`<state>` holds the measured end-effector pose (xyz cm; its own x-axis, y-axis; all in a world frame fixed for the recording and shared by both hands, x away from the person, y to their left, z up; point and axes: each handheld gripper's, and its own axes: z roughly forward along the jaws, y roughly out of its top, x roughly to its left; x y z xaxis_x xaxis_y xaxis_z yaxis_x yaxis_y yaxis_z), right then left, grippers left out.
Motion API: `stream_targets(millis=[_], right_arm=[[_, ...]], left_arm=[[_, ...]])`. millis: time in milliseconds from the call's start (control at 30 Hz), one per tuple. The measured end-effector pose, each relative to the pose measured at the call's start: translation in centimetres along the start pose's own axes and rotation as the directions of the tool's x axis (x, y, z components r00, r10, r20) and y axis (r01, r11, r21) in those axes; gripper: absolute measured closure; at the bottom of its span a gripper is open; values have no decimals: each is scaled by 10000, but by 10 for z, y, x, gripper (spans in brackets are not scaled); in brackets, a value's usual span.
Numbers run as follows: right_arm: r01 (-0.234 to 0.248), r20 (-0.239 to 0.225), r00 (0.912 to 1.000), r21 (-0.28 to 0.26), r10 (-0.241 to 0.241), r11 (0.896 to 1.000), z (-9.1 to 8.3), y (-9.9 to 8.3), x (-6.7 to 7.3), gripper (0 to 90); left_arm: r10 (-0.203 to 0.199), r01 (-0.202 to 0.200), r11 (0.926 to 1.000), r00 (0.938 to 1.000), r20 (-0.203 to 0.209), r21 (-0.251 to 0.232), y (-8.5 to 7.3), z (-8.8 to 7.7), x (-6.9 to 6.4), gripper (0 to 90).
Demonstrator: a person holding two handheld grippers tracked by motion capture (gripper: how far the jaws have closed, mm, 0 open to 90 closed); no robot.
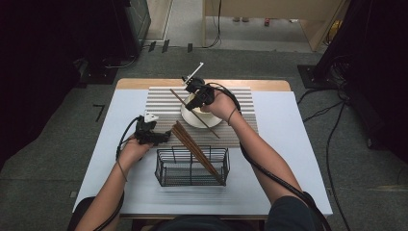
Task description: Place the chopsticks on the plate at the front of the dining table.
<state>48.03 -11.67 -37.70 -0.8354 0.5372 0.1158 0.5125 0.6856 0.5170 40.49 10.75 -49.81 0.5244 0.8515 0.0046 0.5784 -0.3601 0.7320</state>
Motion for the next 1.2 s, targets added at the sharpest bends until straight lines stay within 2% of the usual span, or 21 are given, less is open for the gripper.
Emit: stream_targets(millis=[800,1200], right_arm=[[358,144,9992,506,-366,9981,25,5,3,846],[286,101,9995,622,-293,9977,36,6,3,846]], left_arm=[[-13,13,10000,10000,4,0,0,0,0,139],[-14,14,10000,10000,5,0,0,0,0,139]])
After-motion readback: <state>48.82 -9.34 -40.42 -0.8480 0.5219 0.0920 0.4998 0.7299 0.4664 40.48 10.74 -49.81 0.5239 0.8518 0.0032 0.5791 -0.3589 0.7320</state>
